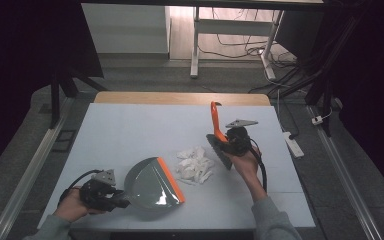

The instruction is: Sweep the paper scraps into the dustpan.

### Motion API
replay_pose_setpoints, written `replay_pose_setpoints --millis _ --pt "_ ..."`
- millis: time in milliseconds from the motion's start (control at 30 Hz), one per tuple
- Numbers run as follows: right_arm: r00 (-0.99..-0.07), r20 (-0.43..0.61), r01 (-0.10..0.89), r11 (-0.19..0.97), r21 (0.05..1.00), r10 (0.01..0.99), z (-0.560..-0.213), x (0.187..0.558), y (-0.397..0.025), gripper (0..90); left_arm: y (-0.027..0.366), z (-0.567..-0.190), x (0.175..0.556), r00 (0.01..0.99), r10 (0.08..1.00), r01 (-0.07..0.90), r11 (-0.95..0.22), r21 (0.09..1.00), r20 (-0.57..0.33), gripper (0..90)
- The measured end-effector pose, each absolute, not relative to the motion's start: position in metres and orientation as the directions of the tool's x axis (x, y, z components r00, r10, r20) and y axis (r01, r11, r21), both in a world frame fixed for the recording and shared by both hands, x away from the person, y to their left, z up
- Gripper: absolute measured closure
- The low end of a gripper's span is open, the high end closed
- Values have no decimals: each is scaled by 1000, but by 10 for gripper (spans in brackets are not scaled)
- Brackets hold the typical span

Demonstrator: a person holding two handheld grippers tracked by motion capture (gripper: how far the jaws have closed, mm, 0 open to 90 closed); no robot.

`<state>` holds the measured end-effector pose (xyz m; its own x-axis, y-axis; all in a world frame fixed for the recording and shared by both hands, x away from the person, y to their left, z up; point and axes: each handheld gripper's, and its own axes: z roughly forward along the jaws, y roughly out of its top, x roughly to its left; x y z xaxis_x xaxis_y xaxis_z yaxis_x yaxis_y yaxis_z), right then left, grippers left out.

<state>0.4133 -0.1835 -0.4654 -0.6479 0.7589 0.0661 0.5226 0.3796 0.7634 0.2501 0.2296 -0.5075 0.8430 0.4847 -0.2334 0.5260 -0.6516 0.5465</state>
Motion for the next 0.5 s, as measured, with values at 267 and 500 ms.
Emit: replay_pose_setpoints --millis 267,500 --pt "-650 53 530 401 747 758 -472 418 -175 702 226 -509 252 841 485 530 -649 546 -240 612" --pt "-657 38 525 421 739 753 -473 422 -167 703 224 -510 254 831 497 546 -638 542 -252 612"
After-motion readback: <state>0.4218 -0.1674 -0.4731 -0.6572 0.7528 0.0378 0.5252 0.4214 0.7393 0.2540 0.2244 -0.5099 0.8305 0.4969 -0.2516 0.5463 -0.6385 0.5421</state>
